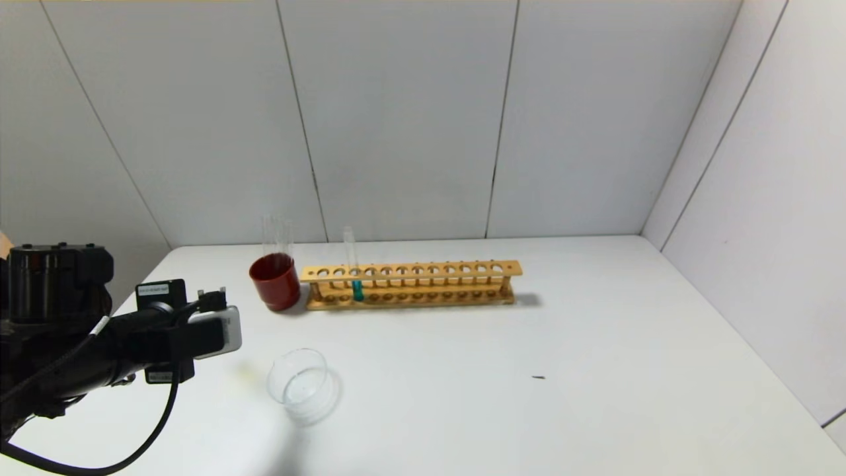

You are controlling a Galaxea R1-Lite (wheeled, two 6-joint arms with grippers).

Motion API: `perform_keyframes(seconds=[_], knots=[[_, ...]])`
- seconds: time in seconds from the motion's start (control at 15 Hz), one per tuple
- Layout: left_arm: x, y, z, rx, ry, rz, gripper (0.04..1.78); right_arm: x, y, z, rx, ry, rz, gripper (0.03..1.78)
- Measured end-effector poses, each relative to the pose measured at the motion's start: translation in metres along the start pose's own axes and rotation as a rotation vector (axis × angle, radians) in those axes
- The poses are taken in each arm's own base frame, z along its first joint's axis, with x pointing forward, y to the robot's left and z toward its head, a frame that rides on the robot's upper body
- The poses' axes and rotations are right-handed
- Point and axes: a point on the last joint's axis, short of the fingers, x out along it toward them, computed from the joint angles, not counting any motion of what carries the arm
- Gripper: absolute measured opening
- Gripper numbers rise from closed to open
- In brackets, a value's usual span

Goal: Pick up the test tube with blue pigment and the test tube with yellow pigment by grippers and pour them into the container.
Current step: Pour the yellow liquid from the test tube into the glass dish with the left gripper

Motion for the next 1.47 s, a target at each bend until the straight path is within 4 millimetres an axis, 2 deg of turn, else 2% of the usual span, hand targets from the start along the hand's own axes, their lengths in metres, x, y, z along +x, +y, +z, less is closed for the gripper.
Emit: perform_keyframes(seconds=[0.33,0.6,1.13,1.47], knots=[[0.027,-0.007,-0.005,0.18,0.009,-0.044,0.31,0.0,0.0,0.0,-0.001,0.0,-0.001,1.75],[0.051,-0.002,-0.006,0.28,0.031,-0.002,0.31,0.0,0.0,0.0,0.0,0.0,0.0,1.75],[0.067,-0.015,0.013,0.359,0.071,-0.056,0.31,0.0,0.0,0.0,0.0,0.0,0.0,1.75],[0.07,-0.02,0.014,0.461,0.066,-0.08,0.31,0.0,0.0,0.0,-0.001,0.0,0.0,1.75]])
